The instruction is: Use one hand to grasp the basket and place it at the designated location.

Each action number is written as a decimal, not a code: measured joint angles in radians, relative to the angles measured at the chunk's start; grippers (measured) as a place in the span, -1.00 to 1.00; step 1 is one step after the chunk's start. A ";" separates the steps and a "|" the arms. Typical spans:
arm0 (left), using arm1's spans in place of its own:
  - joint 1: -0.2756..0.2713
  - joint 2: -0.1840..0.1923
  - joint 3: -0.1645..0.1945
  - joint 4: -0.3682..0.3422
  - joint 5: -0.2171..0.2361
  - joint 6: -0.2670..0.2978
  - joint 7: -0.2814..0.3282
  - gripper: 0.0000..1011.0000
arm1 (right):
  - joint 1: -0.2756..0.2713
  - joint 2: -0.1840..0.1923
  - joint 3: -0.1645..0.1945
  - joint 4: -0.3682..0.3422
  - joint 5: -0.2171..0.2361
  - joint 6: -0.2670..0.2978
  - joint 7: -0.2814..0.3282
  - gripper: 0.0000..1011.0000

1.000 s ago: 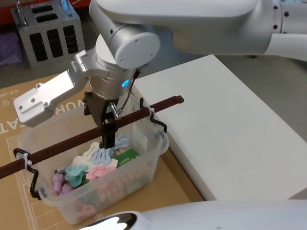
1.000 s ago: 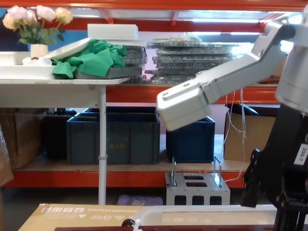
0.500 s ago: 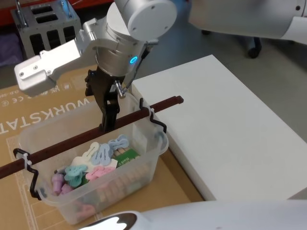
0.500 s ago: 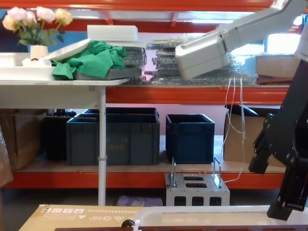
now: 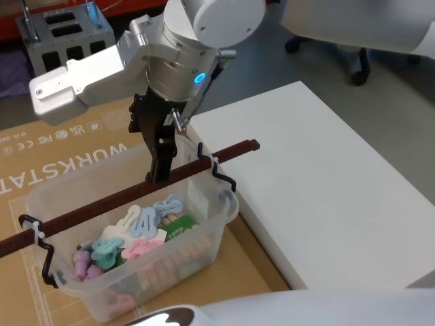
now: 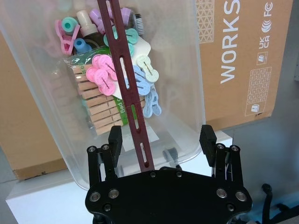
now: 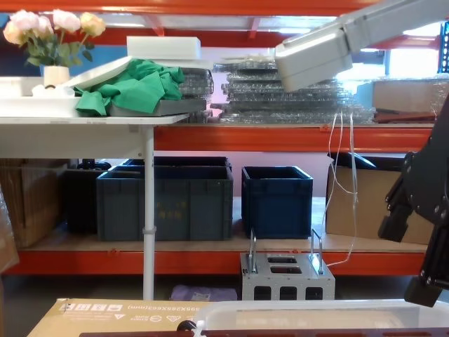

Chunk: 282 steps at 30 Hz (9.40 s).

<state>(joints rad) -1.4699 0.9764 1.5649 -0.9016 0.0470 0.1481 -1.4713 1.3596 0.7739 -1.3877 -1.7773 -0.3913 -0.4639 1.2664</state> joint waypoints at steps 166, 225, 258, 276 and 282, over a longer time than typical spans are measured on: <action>0.000 0.000 0.000 0.000 0.000 0.000 0.000 -1.00 | -0.080 -0.209 -0.137 0.206 -0.100 0.086 0.016 -0.51; 0.000 0.000 0.000 -0.001 -0.001 0.000 0.000 -1.00 | -0.021 -0.013 0.048 0.294 0.162 0.143 0.071 -1.00; 0.000 0.000 0.000 0.000 0.000 0.000 0.000 -1.00 | -0.057 0.086 0.167 0.387 0.220 0.273 0.110 -1.00; 0.000 0.000 0.000 0.000 0.000 0.000 0.000 -1.00 | -0.081 0.132 0.219 0.512 0.224 0.342 0.126 -1.00; 0.000 0.000 0.000 0.001 0.000 0.000 0.000 -1.00 | -0.085 0.143 0.231 0.580 0.222 0.374 0.137 -1.00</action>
<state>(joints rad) -1.4699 0.9765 1.5649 -0.9010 0.0473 0.1481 -1.4713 1.2744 0.9168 -1.1568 -1.1973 -0.1691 -0.0899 1.4038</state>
